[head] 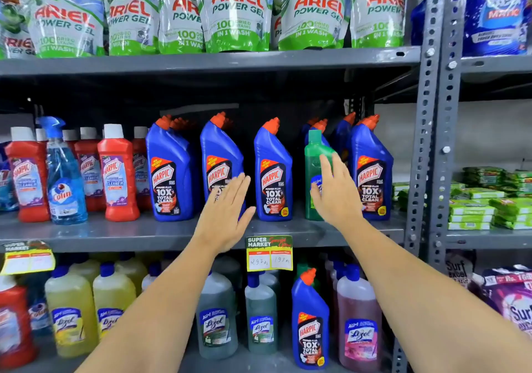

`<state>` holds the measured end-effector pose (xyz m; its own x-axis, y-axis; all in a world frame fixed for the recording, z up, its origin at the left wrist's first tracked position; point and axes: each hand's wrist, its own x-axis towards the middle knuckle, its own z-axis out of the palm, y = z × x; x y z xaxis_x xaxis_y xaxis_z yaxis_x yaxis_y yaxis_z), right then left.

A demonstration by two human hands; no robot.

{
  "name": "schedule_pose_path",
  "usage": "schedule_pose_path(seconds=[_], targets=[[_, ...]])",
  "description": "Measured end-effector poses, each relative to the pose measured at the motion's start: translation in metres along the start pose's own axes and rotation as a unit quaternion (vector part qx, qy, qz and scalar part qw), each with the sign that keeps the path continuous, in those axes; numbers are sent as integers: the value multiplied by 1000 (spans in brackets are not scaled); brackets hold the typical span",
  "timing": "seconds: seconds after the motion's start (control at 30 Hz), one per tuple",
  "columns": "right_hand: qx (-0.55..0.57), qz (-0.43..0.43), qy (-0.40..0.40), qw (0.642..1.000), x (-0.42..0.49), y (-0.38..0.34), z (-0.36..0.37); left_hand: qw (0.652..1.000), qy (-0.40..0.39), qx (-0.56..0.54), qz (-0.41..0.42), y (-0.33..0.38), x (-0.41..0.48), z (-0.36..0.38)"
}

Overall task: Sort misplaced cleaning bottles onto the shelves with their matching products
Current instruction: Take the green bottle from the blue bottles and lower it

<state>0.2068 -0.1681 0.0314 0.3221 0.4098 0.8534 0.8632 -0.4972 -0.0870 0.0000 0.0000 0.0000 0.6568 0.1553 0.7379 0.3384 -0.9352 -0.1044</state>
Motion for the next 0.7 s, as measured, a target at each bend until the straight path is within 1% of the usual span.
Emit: schedule_pose_path(seconds=[0.03,0.1,0.13,0.2,0.27,0.33,0.47,0.53,0.63,0.7], targets=[[33,48,-2,998,3,1,5,999,-33,-2,-6,-3,-9,5],[107,146,7,983,8,2,10,997,-70,4,-17,-12,-26,16],[149,190,-3,970,10,3,13,995,-94,5,-31,-16,-38,24],[232,249,-31,940,16,6,23,991,-122,20,-44,-22,-50,33],[299,289,-63,907,20,14,34,991,-116,36,-46,-24,-56,37],[338,314,-79,884,22,24,48,994,-92,45,-42,-23,-59,41],[393,334,-106,850,25,38,61,997,-45,54,-38,-22,-59,46],[390,326,-120,853,26,42,60,997,-35,56,-40,-22,-59,47],[344,281,-100,891,18,37,49,996,-29,65,-46,-21,-61,51],[331,236,-63,911,6,30,44,996,-21,65,-49,-18,-63,53]])
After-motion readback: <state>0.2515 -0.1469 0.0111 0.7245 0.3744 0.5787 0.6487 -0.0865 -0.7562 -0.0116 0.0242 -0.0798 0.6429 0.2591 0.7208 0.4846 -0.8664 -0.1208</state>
